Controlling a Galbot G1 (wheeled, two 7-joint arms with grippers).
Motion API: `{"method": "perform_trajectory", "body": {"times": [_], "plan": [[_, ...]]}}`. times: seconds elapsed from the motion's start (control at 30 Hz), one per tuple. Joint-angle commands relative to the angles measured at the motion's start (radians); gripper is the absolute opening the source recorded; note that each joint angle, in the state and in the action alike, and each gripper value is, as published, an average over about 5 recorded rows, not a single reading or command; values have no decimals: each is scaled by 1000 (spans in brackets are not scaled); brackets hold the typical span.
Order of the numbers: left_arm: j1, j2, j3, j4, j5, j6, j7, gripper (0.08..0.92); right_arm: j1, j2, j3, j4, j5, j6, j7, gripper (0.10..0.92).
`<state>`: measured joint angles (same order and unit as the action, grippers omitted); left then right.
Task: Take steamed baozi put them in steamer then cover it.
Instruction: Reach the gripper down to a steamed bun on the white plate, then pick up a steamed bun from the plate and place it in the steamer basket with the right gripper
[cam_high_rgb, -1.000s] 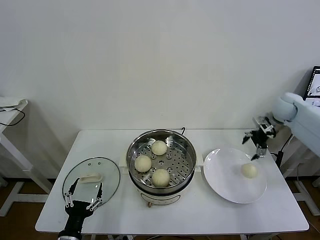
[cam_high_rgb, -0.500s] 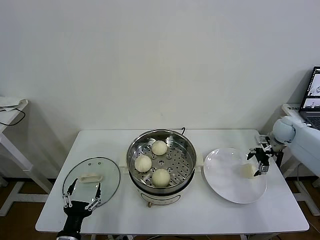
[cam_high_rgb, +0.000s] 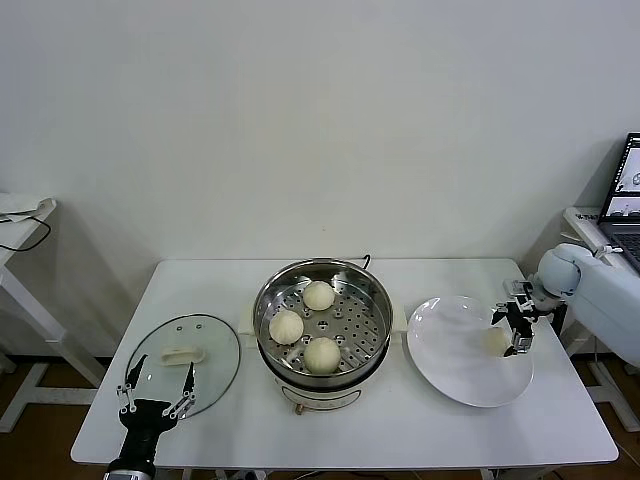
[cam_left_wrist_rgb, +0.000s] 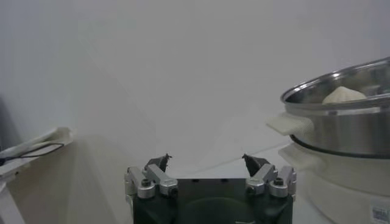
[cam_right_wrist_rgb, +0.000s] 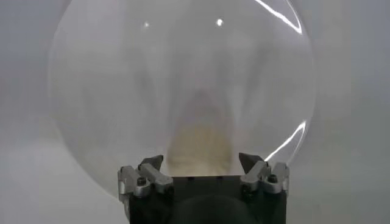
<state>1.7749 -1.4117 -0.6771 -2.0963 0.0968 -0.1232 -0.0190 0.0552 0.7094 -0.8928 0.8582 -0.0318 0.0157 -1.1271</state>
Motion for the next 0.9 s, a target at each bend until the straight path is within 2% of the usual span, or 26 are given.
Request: {"method": "perform_trajectory", "body": {"times": [0.03,0.23,0.5,0.7,0.9], "plan": [[-1,-1,0,-1,-6,3,0,823,-11,13,3,-15,-7,1,12,811],[-1,2,2,-3,-6,2,0,823,2,7,4,4,-6,3,1,713],[0,8,6,-12,-5,3,0,823,152,-8,-45,86,29,7,-74,647],[-2,11,16,-17,-5,5,-1,823,429,35,-234,205,204,-12,-189,630],[1,15,25,-28,-5,12,-6,823,696,152,-413,323,398,-82,-256,630]]}}
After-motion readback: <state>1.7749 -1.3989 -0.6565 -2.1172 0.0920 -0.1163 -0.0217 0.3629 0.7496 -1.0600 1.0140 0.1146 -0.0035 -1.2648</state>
